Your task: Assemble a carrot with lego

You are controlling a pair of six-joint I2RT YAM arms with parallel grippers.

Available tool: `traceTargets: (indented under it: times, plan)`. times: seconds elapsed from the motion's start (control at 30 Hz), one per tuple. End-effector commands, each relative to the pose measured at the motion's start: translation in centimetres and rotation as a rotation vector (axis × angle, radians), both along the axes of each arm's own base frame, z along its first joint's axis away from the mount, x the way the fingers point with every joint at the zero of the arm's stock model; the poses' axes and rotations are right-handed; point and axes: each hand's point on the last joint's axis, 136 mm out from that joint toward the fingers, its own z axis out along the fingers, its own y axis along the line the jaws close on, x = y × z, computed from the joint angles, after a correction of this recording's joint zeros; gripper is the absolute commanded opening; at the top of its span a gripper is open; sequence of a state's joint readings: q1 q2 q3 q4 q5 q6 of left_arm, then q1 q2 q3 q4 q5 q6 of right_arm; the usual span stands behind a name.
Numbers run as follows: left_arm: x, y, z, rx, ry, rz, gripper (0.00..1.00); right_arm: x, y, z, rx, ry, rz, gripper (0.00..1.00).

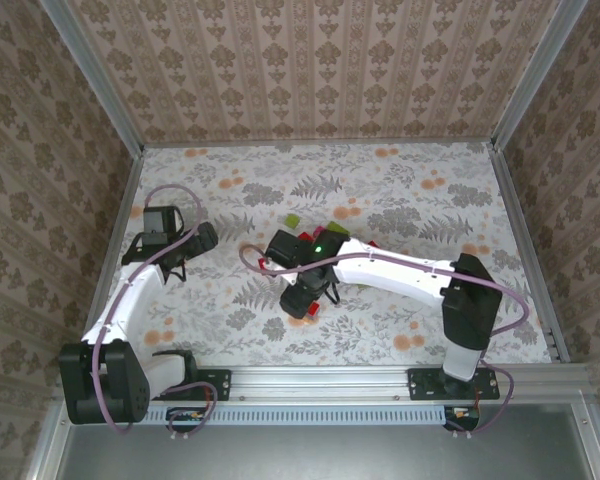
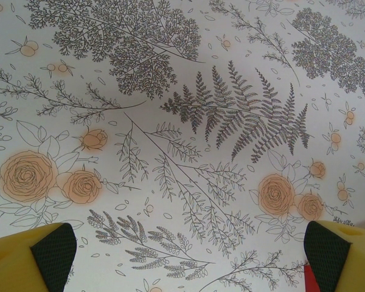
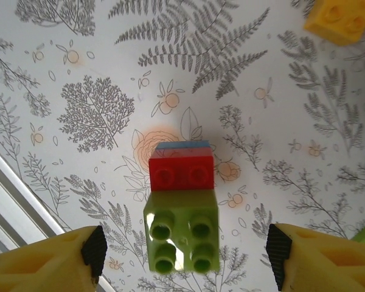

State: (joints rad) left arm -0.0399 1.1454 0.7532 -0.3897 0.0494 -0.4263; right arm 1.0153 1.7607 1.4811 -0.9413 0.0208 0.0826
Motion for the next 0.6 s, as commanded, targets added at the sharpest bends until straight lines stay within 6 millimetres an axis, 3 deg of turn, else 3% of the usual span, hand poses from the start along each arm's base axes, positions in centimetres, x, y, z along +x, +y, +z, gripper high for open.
traceTargets:
  times: [0.0, 0.13, 0.3, 0.4, 0.57]
  plan:
    - [0.5, -0.2, 1.2, 0.013, -0.03, -0.016, 1.0, 1.7, -2.7, 2.5, 0.034, -0.06, -0.096, 0.74]
    - [0.6, -0.2, 1.3, 0.012, -0.032, -0.018, 1.0, 4.7, -7.2, 2.7, 0.056, -0.086, -0.286, 0.74]
    - [0.6, -0.3, 1.3, 0.01, -0.033, -0.019, 1.0, 7.1, -11.6, 0.2, 0.03, -0.071, -0.458, 0.74]
    - [0.6, -0.3, 1.3, 0.009, -0.033, -0.021, 1.0, 7.9, -13.3, -2.1, 0.009, -0.041, -0.519, 0.74]
    - [0.6, -0.3, 1.3, 0.011, -0.033, -0.02, 1.0, 8.5, -14.3, -5.3, -0.01, 0.017, -0.566, 0.74]
